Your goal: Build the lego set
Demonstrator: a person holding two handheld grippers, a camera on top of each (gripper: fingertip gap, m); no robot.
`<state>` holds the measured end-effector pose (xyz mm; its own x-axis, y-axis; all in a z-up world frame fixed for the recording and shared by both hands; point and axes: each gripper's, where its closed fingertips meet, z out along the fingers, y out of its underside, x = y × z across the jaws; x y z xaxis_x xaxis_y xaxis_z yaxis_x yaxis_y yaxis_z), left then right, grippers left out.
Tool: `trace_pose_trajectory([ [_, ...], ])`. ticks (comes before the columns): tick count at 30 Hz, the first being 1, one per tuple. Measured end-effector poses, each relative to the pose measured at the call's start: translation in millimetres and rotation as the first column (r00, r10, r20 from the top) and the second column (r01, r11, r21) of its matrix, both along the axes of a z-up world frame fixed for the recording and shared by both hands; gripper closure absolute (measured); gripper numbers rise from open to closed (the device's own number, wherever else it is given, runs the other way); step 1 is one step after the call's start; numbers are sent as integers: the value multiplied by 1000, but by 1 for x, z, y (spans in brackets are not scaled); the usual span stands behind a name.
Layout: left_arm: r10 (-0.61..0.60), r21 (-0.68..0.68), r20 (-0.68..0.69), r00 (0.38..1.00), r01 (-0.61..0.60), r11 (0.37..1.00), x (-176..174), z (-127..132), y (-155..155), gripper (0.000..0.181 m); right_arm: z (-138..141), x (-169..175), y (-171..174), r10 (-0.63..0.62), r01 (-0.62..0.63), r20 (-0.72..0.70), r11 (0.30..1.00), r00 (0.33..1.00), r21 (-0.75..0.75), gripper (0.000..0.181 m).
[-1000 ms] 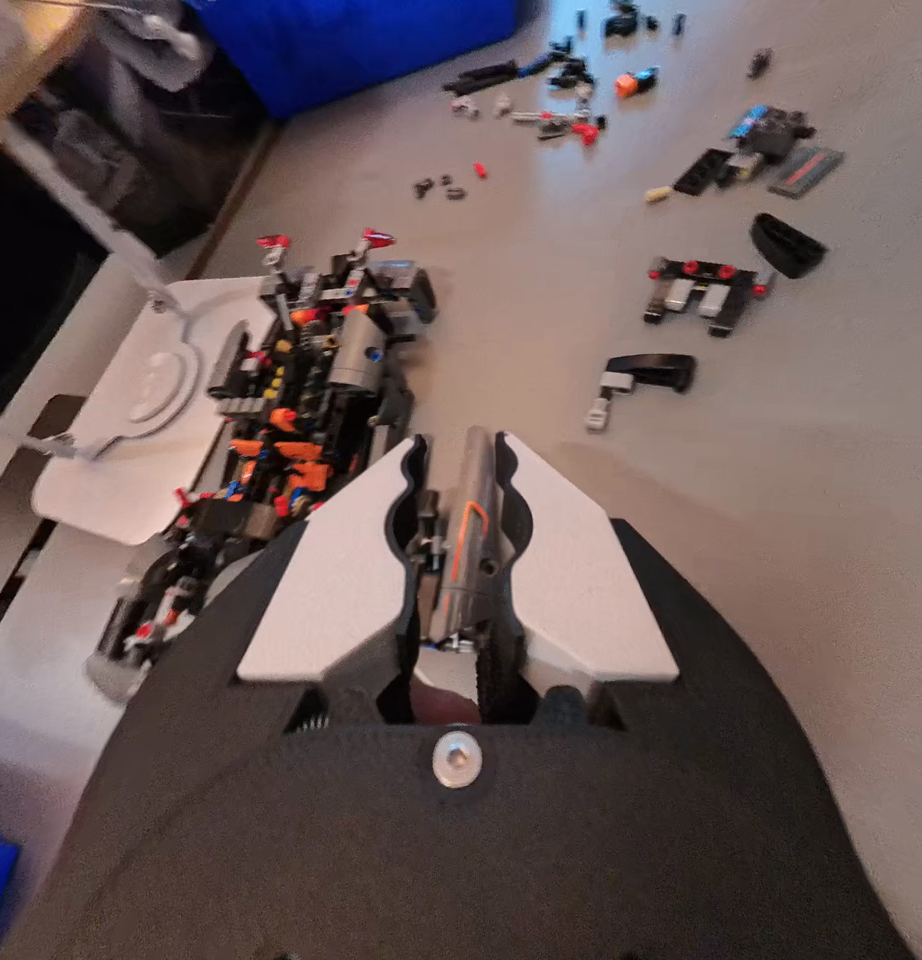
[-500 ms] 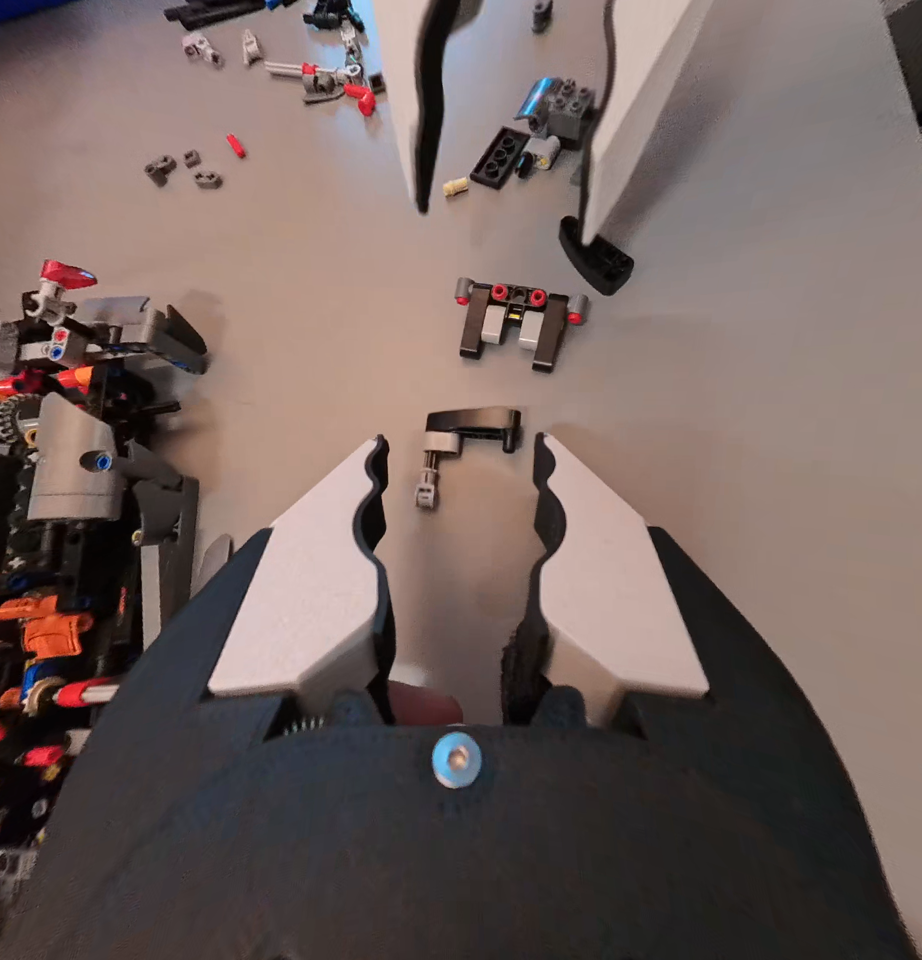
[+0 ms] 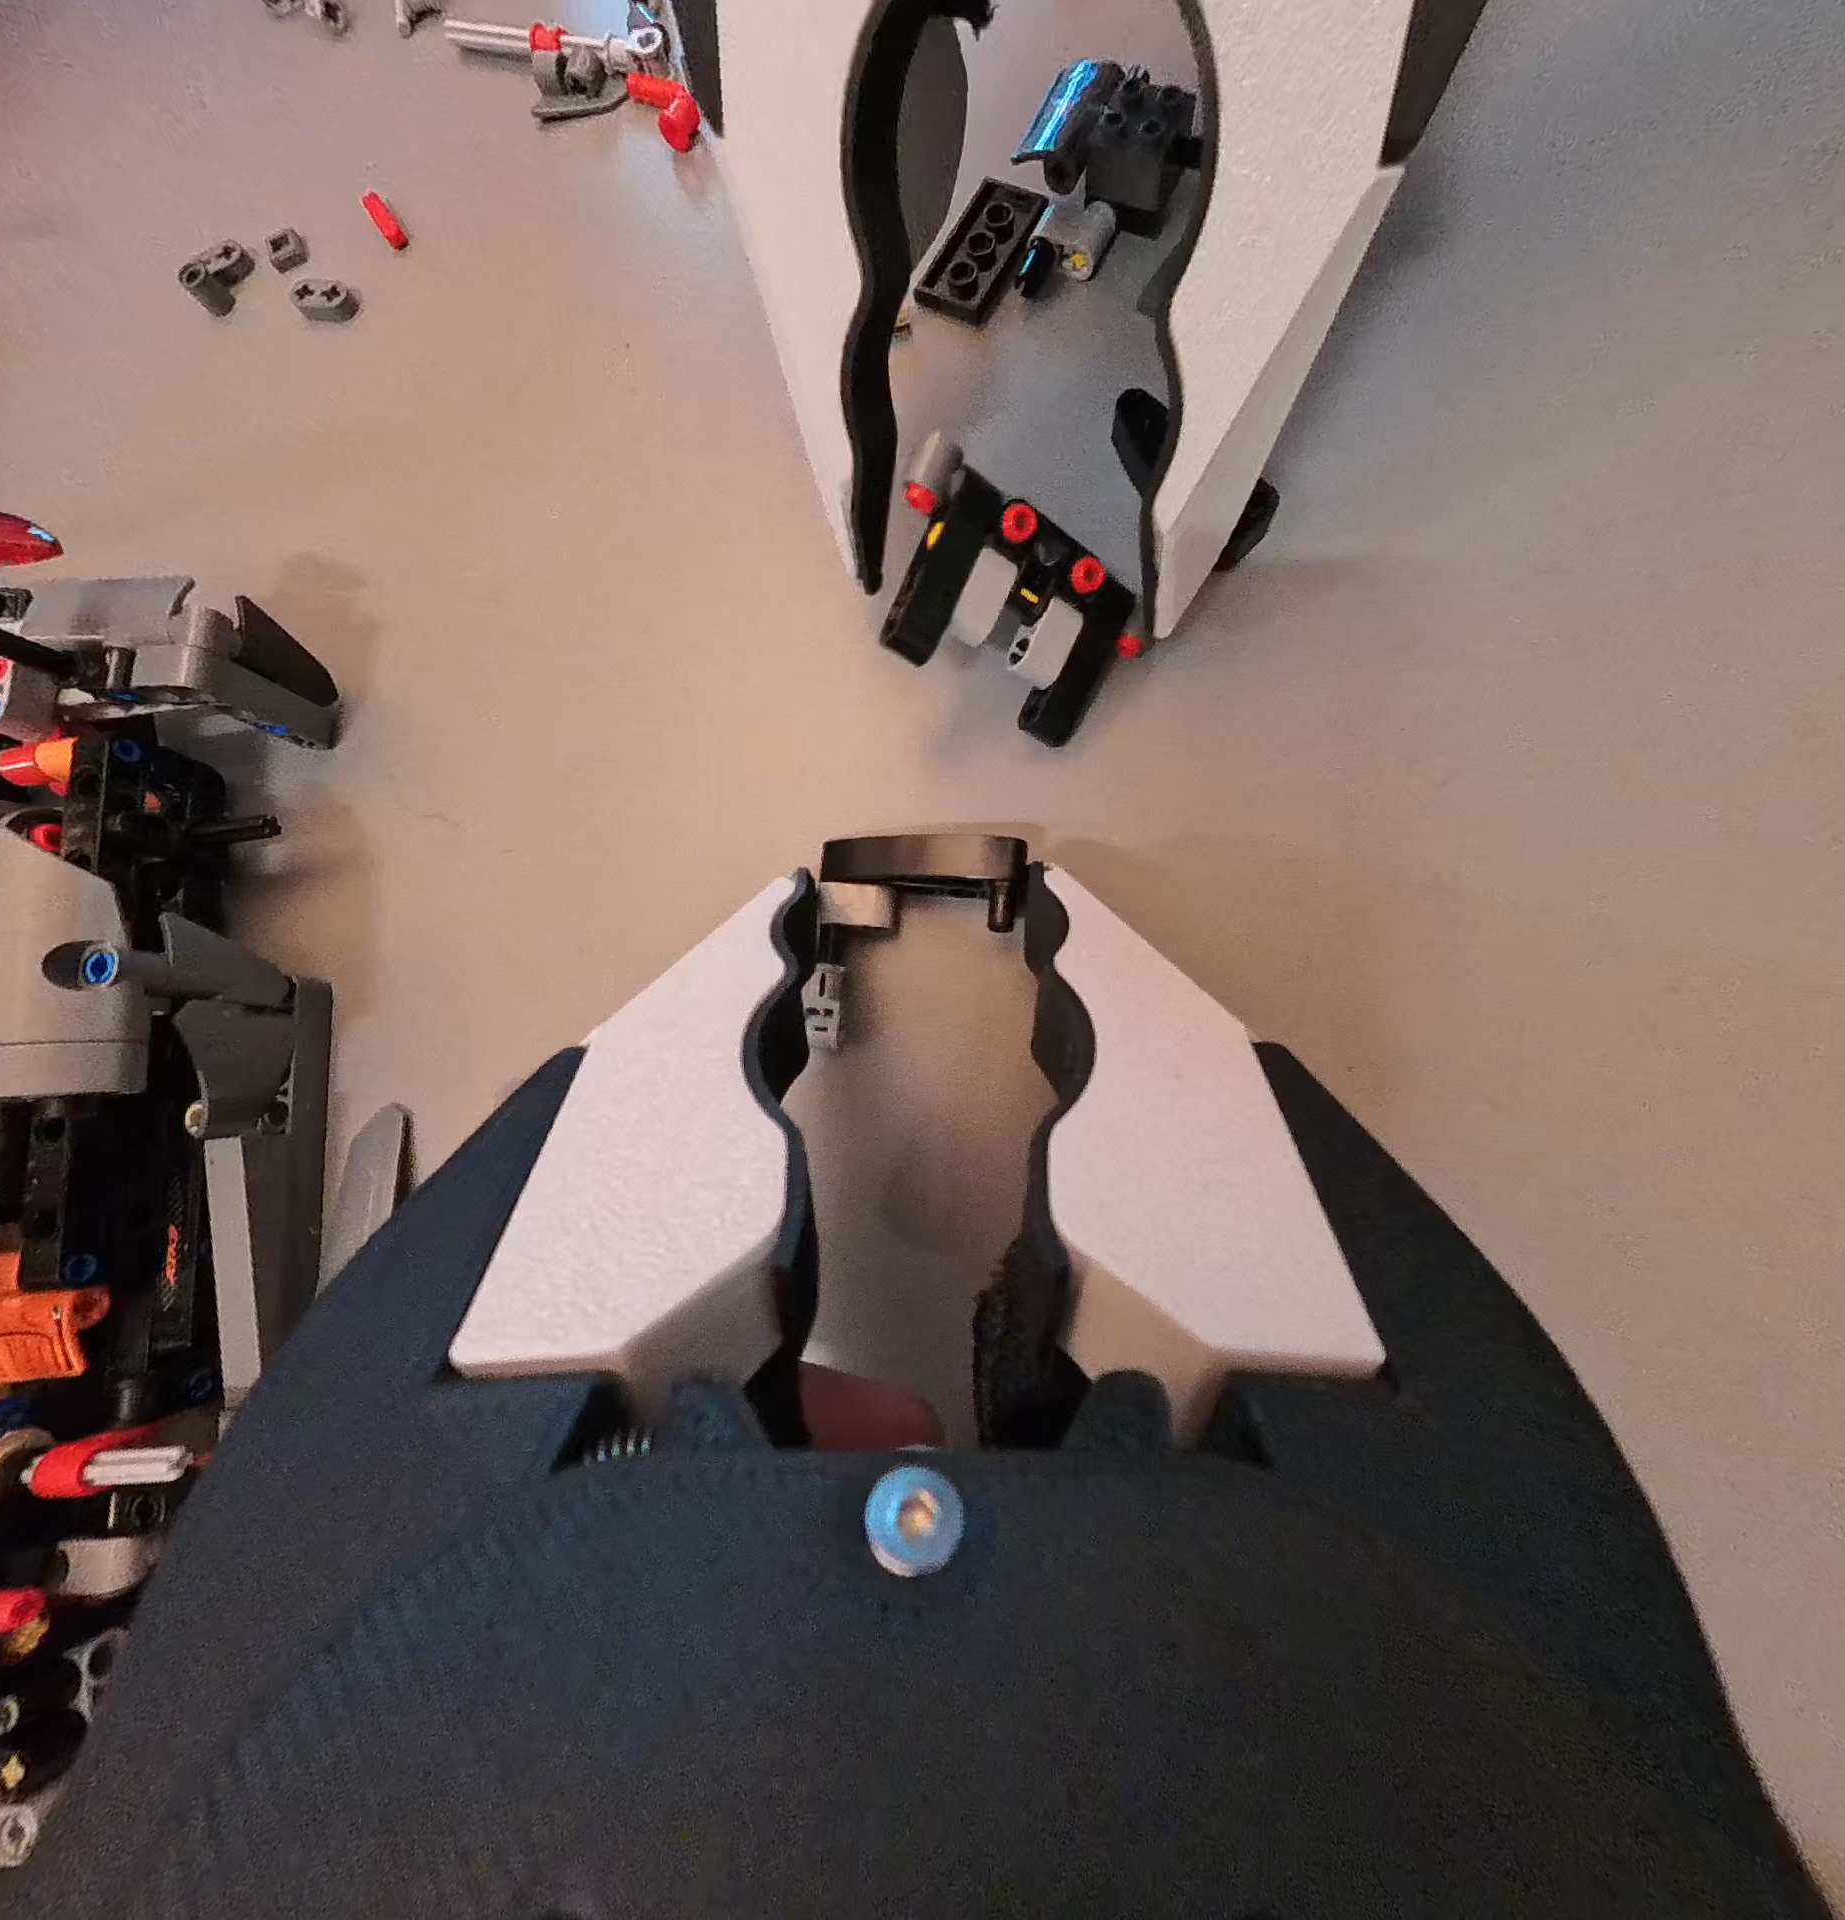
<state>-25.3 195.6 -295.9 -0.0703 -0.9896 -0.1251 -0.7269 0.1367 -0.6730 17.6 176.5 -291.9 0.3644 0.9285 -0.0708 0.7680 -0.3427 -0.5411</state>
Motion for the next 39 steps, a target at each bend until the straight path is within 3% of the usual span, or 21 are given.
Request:
trace_pose_trajectory([
  [7, -7, 2, -21, 1000, 7, 1000, -6, 0, 0, 144, 2, 0, 7, -55, 55, -34, 998, 998, -16, 138],
  [14, -12, 1, -37, 999, 12, 1000, -12, 0, 0, 144, 11, 2, 20, -167, 164, -96, 986, 981, -43, 130],
  [20, -16, -6, -46, 999, 16, 1000, -14, 0, -1, 143, 14, 14, 11, -102, 101, -81, 995, 991, -24, 127],
  [25, -23, -4, -54, 998, 23, 1000, -15, 0, -2, 143, 5, 11, 6, -51, 50, -17, 999, 999, -18, 129],
  [29, -31, -4, -59, 998, 30, 1000, -17, 0, -4, 143, 7, 3, -6, -31, 28, -47, 997, 998, -65, 130],
  [34, -25, 8, -57, 998, 25, 1000, -20, 2, -2, 140, 15, 13, 7, -78, 77, -61, 997, 995, -13, 124],
  [39, -23, 2, -15, 1000, 23, 1000, -20, 11, -2, 136, 6, 9, 13, -7, 7, -33, 1000, 999, -1, 117],
])
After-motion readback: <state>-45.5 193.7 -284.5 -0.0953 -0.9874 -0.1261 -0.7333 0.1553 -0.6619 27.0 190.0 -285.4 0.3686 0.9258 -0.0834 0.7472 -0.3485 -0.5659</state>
